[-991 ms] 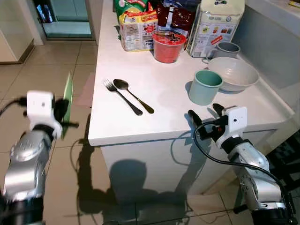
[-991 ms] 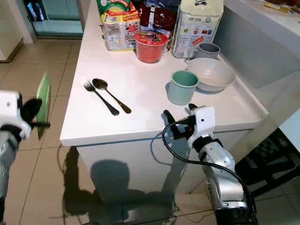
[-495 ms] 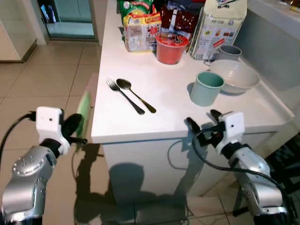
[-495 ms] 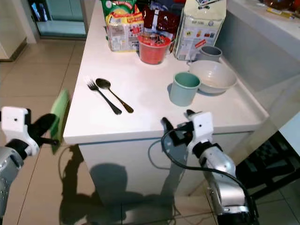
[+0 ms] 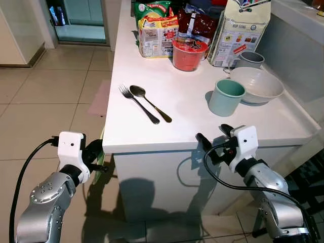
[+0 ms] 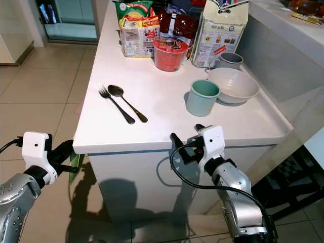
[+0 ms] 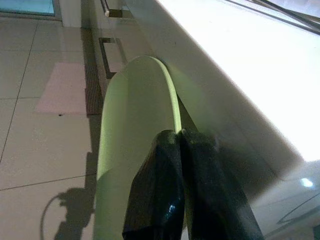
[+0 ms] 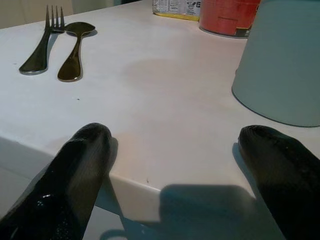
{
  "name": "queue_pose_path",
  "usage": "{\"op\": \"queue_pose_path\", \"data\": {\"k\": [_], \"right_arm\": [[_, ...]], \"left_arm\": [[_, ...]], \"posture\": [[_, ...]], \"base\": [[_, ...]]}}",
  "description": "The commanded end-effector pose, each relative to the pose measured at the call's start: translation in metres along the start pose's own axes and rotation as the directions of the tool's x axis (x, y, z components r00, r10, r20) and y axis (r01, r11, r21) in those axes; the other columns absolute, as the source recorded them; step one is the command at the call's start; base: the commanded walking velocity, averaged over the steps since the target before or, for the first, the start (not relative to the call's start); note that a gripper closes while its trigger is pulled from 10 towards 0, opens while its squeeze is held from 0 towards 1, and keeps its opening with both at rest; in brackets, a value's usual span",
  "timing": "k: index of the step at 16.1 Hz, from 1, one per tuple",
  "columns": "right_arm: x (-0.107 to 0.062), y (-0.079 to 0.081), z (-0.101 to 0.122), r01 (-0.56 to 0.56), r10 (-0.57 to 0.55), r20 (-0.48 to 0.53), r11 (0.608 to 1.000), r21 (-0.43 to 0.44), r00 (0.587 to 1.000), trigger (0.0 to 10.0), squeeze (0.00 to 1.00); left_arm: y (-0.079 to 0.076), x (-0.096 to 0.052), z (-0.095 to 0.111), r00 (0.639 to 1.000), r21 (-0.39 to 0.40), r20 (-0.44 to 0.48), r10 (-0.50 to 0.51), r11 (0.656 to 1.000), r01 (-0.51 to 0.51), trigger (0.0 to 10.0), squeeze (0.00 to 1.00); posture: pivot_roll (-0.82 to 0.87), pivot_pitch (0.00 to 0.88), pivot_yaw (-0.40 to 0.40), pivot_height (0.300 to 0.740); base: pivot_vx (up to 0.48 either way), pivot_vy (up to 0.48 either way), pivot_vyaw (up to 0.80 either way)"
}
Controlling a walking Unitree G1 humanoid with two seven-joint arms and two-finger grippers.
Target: Setting the table
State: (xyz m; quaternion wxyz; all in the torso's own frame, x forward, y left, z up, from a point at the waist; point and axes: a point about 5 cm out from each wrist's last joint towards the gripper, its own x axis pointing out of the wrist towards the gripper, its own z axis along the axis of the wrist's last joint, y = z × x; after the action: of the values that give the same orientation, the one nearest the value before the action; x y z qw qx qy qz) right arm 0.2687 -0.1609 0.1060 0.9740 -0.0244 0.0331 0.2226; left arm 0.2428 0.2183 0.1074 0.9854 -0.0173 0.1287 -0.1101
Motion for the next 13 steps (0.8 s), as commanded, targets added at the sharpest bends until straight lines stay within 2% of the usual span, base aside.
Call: {"op": "queue_pose_path", "data": {"k": [1,6,13], "right_arm": [[0.001,-0.002,0.000,-0.007,0.006,-0.018,1.000,-0.018,1.000,10.0,0.00],[0.001,-0.002,0.000,-0.011,0.011,-0.024,1.000,-0.019,1.000,10.0,0.00],[0.002,0.000,-0.002,-0.016,0.016,-0.029,1.000,-0.016,0.999,10.0,0.00]], "left_arm": [[-0.011,0.003,0.015,0.997,0.039,0.062,-0.050,0.998,0.048,0.0,0.00],[-0.015,0.000,0.009,0.997,0.075,0.042,-0.057,0.996,0.053,0.0,0.00],[-0.024,0.007,0.011,0.995,0.101,0.047,-0.090,0.991,0.085,0.0,0.00]], "posture": [[0.11,0.000,-0.083,0.740],[0.11,0.000,-0.085,0.740],[0.11,0.000,-0.083,0.740]], "base": [[0.000,0.000,0.00],[0.000,0.000,0.00],[0.000,0.000,0.00]]}}
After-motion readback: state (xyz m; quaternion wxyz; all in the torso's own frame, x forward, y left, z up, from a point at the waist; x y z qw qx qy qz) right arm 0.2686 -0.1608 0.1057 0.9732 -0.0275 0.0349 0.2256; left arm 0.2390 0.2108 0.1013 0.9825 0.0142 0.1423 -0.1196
